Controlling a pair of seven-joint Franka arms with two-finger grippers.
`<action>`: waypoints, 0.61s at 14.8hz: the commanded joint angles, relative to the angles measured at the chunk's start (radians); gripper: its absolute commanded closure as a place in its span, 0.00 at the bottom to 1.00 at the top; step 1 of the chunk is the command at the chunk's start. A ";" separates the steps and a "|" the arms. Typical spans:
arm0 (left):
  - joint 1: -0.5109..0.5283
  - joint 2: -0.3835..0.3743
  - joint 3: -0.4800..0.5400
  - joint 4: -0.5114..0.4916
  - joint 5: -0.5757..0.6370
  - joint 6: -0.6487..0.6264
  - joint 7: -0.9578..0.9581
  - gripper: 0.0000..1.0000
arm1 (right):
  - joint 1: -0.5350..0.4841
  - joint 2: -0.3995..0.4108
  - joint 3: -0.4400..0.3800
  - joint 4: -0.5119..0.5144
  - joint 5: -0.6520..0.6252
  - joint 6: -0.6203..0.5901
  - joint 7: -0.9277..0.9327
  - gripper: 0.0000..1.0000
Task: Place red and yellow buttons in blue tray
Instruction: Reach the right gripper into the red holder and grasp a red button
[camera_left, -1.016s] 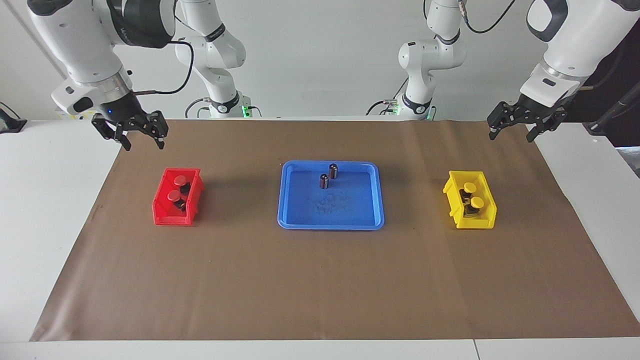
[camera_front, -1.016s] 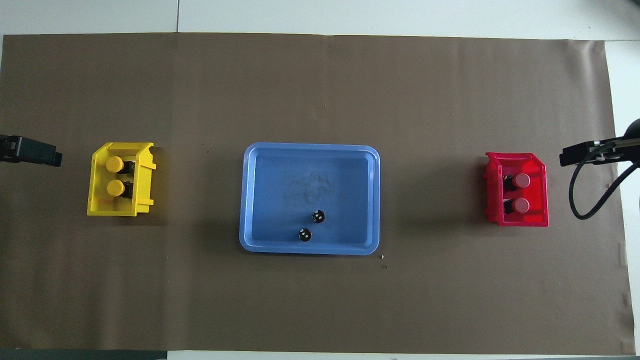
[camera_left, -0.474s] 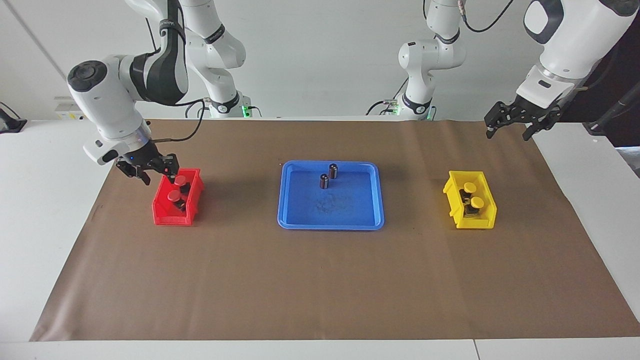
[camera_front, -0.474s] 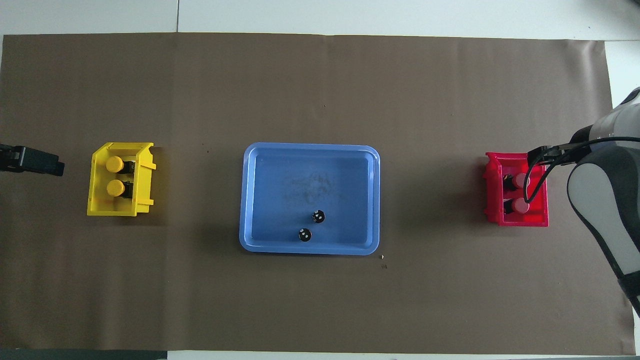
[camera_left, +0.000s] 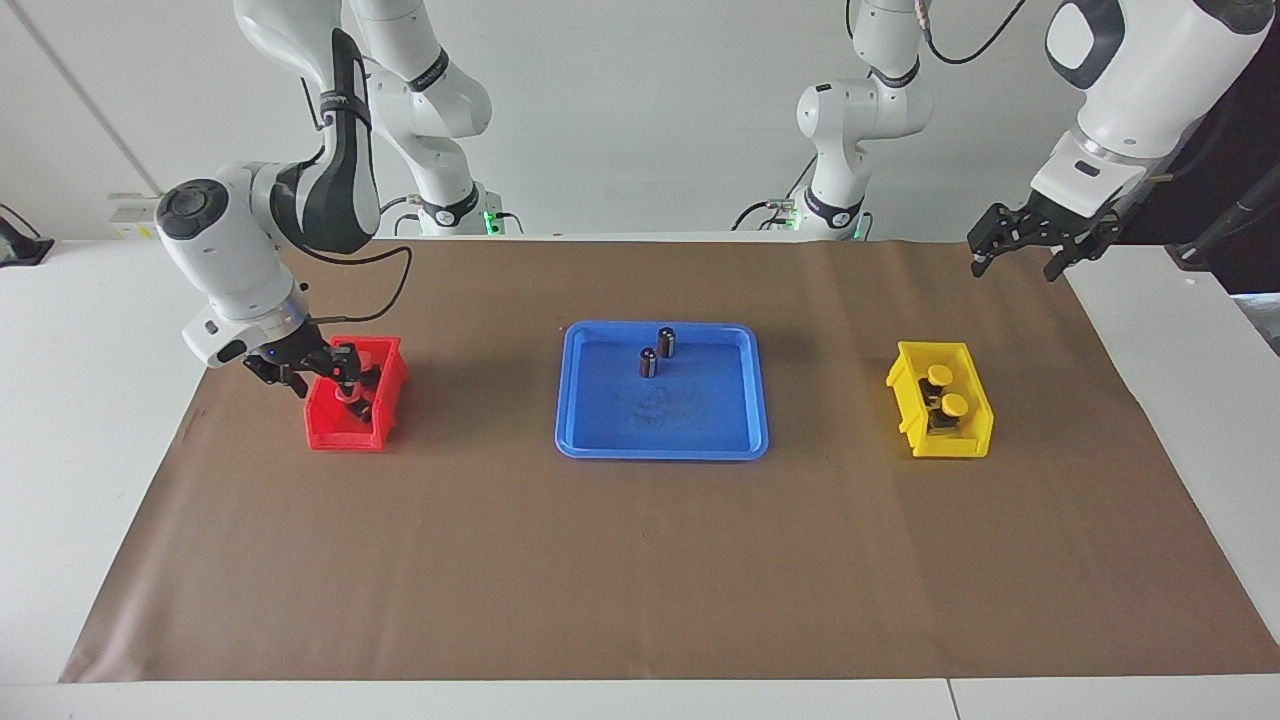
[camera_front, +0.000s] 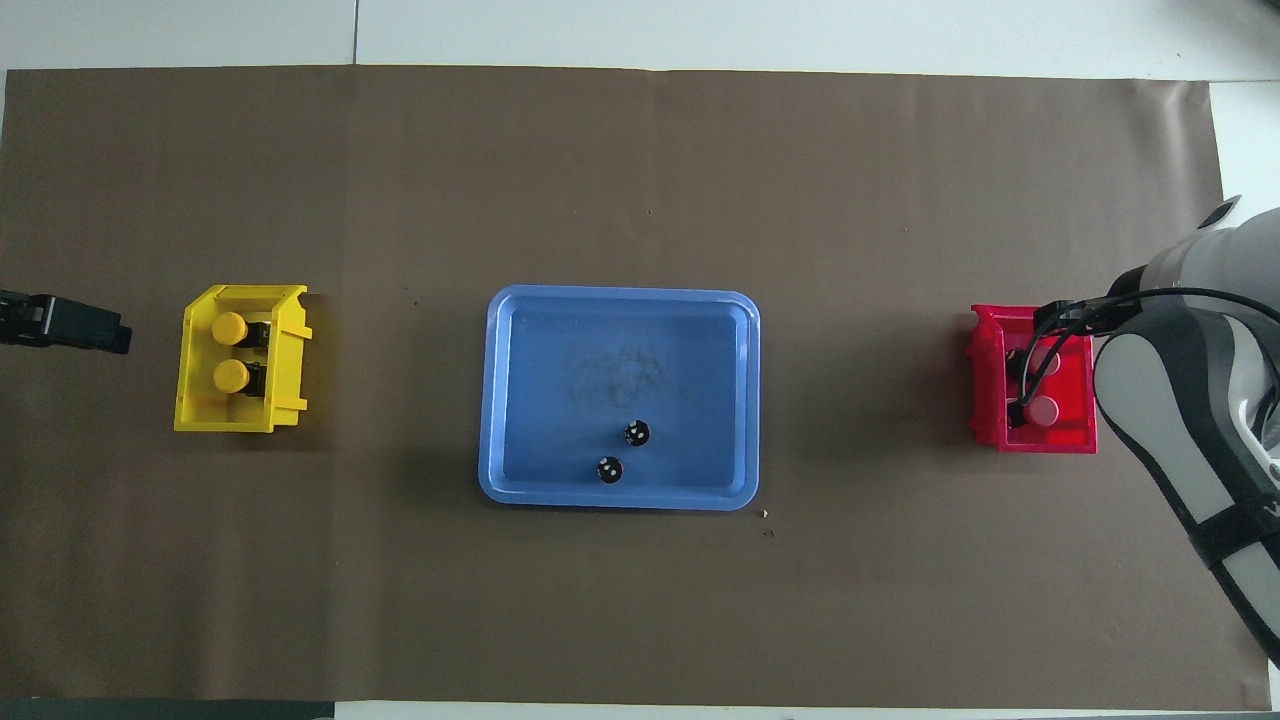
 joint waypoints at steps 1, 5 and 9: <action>0.004 -0.040 -0.001 -0.050 0.023 0.027 -0.002 0.00 | -0.011 -0.008 0.007 -0.058 0.019 0.043 0.014 0.33; 0.004 -0.048 0.000 -0.064 0.023 0.031 -0.004 0.00 | -0.008 -0.005 0.006 -0.075 0.048 0.052 0.016 0.33; 0.004 -0.049 0.000 -0.070 0.023 0.040 -0.004 0.00 | -0.008 -0.019 0.006 -0.133 0.048 0.106 0.005 0.34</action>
